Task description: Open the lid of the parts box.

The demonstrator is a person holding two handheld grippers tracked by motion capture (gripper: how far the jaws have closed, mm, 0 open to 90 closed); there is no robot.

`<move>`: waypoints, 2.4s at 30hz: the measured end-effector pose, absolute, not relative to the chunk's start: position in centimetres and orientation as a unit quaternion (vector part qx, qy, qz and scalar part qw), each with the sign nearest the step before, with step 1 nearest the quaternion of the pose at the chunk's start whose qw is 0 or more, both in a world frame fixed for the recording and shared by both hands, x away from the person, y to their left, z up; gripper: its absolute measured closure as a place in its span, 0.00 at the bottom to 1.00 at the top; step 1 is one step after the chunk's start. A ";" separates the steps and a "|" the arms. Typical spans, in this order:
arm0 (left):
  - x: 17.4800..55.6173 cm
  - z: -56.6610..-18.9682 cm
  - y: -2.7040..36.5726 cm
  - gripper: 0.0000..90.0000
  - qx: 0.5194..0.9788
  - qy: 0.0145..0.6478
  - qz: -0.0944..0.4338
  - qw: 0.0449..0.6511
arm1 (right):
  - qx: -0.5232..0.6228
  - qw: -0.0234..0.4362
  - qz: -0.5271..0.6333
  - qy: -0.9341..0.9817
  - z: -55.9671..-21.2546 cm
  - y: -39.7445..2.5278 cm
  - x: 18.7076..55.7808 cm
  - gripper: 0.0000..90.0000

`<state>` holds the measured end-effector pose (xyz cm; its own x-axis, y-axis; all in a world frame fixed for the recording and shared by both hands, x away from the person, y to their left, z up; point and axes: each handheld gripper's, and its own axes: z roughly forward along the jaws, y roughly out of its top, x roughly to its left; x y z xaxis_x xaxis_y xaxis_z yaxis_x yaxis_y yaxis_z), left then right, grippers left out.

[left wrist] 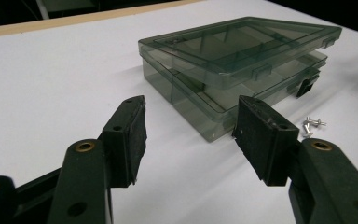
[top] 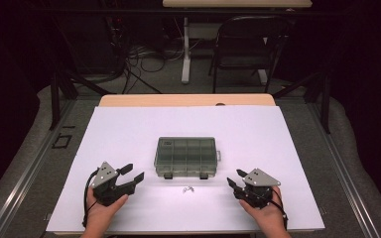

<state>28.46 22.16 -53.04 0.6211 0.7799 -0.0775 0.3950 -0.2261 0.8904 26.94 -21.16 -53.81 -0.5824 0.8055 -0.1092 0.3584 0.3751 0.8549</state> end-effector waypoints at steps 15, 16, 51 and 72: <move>30.2 -51.3 20.8 0.82 0.783 0.395 0.151 0.456 | 0.354 0.231 0.404 0.811 -51.8 -18.7 28.7 0.78; 30.3 -51.3 20.7 0.84 0.786 0.394 0.148 0.452 | 0.352 0.230 0.402 0.813 -51.7 -18.5 28.8 0.79; 32.1 -52.9 18.7 1.00 0.808 0.409 0.101 0.412 | 0.400 0.165 0.417 0.799 -53.1 -18.1 31.2 1.00; 32.3 -52.7 17.9 1.00 0.804 0.409 0.091 0.422 | 0.403 0.163 0.416 0.799 -53.1 -17.9 31.4 1.00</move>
